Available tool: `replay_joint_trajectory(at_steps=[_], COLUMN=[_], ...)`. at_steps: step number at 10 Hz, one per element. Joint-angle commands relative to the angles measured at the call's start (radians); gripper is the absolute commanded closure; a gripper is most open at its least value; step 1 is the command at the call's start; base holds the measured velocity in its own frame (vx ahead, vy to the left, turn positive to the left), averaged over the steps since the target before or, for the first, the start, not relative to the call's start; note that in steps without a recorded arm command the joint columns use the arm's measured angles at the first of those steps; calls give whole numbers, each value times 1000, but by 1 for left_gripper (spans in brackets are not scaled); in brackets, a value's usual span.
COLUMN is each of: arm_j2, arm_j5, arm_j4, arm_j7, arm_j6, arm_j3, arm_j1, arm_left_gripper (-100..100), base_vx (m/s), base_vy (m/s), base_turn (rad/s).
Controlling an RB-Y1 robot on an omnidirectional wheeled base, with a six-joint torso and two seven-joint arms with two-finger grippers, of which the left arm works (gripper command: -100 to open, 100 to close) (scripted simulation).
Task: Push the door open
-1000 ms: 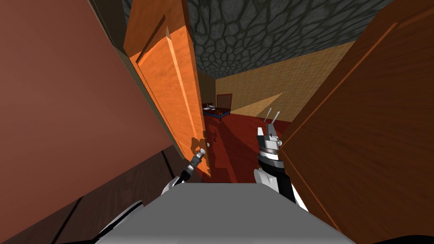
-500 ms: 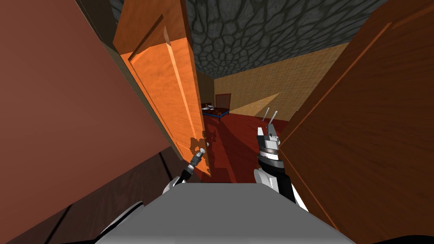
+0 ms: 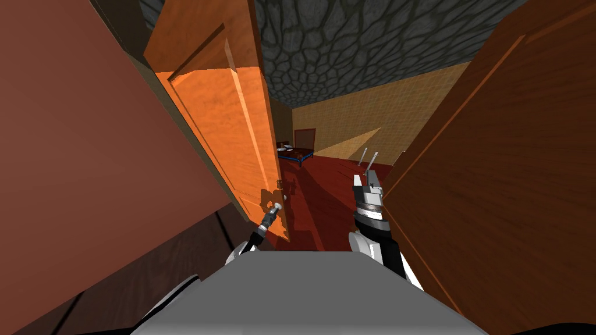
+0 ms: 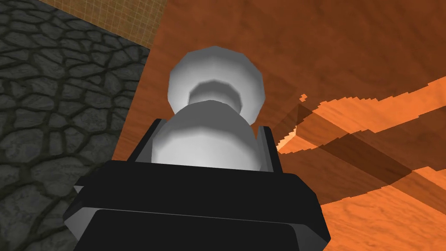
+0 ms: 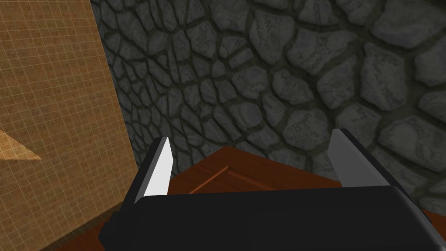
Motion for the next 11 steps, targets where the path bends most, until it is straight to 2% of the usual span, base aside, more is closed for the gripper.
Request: replay_joint_trajectory(at_steps=[1, 3, 4, 6, 7, 11], arm_j2=[4, -6, -6, -18, -18, -37], arm_j5=[7, 16, 16, 26, 26, 42], arm_j4=[-6, -3, -3, 0, 0, 5], arm_j7=[31, 97, 105, 173, 184, 297], arm_j6=[1, 4, 4, 7, 7, 12], arm_j3=[14, 34, 34, 55, 55, 88], arm_j1=[-5, -8, -8, -11, -11, -17], arm_left_gripper=[100, 100, 100, 100, 100, 100], base_vx=[19, 29, 23, 28, 34, 35], base_vy=[-5, -2, -3, -4, 4, 3], base_turn=[-23, -44, -27, -50, -27, -39])
